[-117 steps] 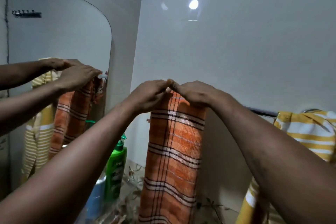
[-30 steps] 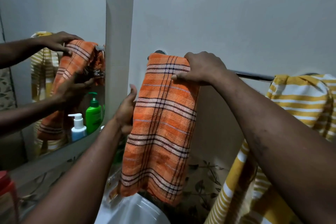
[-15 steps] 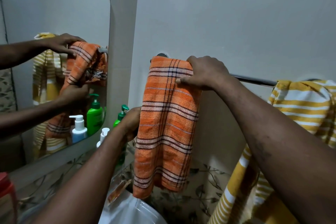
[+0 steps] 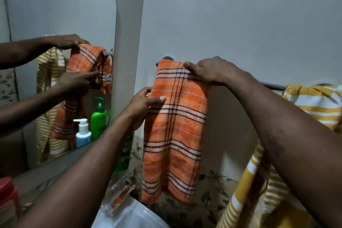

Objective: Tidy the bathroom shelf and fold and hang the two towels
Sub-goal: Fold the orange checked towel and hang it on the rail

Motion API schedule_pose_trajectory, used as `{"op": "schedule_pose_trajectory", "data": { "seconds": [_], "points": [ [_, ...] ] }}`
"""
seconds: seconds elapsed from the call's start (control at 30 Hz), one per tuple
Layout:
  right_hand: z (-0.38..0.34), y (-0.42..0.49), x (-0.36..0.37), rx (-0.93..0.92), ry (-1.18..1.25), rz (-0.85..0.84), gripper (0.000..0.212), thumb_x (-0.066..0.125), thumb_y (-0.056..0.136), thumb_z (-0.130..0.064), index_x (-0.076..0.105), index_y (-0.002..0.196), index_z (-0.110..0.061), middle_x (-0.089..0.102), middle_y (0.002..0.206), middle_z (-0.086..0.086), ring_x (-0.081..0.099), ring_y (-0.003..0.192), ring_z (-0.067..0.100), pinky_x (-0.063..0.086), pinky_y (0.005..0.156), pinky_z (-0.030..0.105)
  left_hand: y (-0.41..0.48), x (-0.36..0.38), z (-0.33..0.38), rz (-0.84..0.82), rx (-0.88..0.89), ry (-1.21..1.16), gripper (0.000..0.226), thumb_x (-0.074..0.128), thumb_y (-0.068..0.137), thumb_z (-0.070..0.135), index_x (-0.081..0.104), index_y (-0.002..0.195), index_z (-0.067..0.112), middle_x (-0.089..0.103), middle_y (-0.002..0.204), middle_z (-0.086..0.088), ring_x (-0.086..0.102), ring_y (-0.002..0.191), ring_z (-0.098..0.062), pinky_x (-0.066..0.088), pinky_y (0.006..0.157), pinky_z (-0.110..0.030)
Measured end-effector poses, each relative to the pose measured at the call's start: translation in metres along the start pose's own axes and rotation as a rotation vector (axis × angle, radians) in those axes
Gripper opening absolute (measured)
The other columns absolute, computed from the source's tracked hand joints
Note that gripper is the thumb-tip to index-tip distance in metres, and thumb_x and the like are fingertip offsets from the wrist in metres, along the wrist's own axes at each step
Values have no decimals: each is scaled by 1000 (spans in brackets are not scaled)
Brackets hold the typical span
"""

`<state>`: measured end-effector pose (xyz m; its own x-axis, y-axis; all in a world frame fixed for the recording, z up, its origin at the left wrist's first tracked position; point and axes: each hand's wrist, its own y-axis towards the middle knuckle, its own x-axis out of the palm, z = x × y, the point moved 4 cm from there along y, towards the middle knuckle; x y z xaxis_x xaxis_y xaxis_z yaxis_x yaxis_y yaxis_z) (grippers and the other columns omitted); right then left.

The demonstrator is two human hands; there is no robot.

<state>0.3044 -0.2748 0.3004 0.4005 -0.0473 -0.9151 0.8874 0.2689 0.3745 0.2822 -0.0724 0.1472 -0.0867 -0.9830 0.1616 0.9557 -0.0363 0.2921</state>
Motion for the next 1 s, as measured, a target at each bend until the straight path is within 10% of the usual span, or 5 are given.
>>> {"op": "schedule_pose_trajectory", "data": {
  "seconds": [0.17,0.27,0.47,0.77,1.0],
  "points": [
    [2,-3,-2,23,32,53,85,14,91,-88,69,100,-24,70,107,9,64,100,32,50,82,42,0,5,3,-149,-112,-25,14,66,95,25,68,96,11,73,79,0,69,69,-16,56,65,-29],
    [4,-8,-2,10,52,127,76,25,92,-86,61,124,-27,66,126,10,61,115,35,49,86,46,4,12,7,-158,-102,-98,23,59,103,33,69,110,14,77,91,-5,73,72,-19,60,63,-30],
    [-1,-95,11,-39,370,1097,33,72,88,-38,64,107,-13,64,105,7,58,97,30,48,83,39,18,16,13,-63,-6,-60,17,66,99,11,67,115,8,79,102,-15,77,82,-27,62,65,-35],
    [-8,-100,59,330,582,579,64,83,80,-57,42,114,-21,72,108,7,70,96,32,47,74,33,24,23,18,-39,4,-158,25,70,95,7,67,118,2,78,107,-21,78,89,-35,64,69,-39],
    [4,-82,25,277,805,682,45,88,80,-20,50,103,-21,67,85,-3,64,79,18,37,59,15,31,16,36,42,70,-144,30,80,84,3,71,113,2,79,102,-19,78,88,-34,65,70,-40]
  ]
}}
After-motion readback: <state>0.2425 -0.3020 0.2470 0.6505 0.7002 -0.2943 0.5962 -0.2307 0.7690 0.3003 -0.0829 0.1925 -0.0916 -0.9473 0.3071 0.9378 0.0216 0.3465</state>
